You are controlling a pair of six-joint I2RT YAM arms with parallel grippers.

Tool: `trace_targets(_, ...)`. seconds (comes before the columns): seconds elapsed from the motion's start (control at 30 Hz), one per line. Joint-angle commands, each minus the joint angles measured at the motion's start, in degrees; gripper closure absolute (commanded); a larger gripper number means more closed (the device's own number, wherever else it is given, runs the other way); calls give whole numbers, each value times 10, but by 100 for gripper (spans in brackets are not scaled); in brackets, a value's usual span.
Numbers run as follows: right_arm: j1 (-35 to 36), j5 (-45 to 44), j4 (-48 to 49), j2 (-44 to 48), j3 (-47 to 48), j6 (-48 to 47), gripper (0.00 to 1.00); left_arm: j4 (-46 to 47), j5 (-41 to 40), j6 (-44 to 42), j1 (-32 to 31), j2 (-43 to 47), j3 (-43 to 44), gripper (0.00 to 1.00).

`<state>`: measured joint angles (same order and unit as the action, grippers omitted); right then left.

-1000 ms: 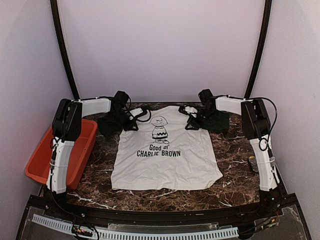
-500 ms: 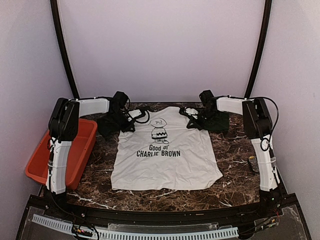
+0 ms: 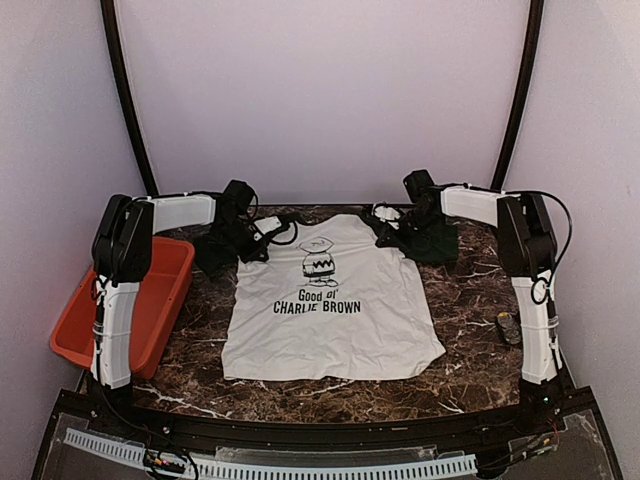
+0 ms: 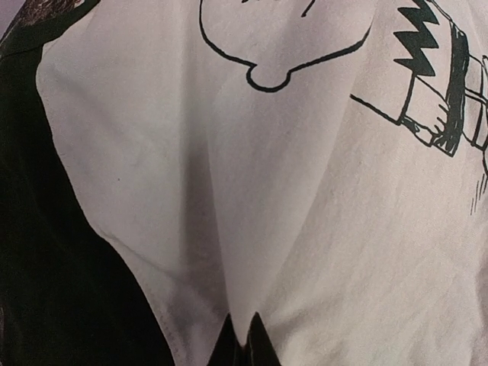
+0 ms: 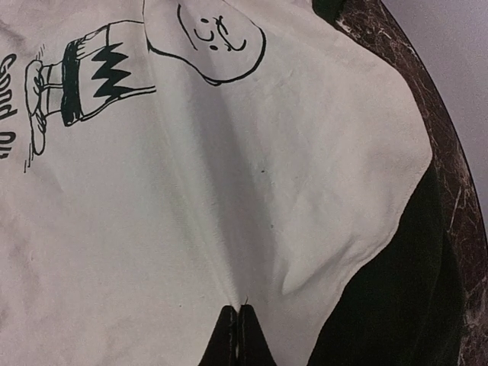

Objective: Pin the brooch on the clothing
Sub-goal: Pick up the flattened clothing from the center of the board, then move the brooch box to the center of the board.

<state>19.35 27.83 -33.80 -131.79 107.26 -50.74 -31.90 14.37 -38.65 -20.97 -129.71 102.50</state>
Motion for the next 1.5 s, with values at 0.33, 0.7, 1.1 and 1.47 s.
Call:
trace_targets(0.33, -7, -25, 2, 22, -21, 0, 78, -8, -17, -7, 3, 62, -35, 67)
trace_targets(0.7, -8, -98, -9, 104, -37, 115, 44, 41, -16, 72, 17, 136, -73, 22)
trace_targets(1.1, -52, -260, -126, 328, -252, 478, 25, 114, -238, 363, -81, 266, -183, 1)
trace_targets(1.47, -117, -418, -232, 378, -402, 525, 23, 126, -249, 466, -201, 379, -297, 1)
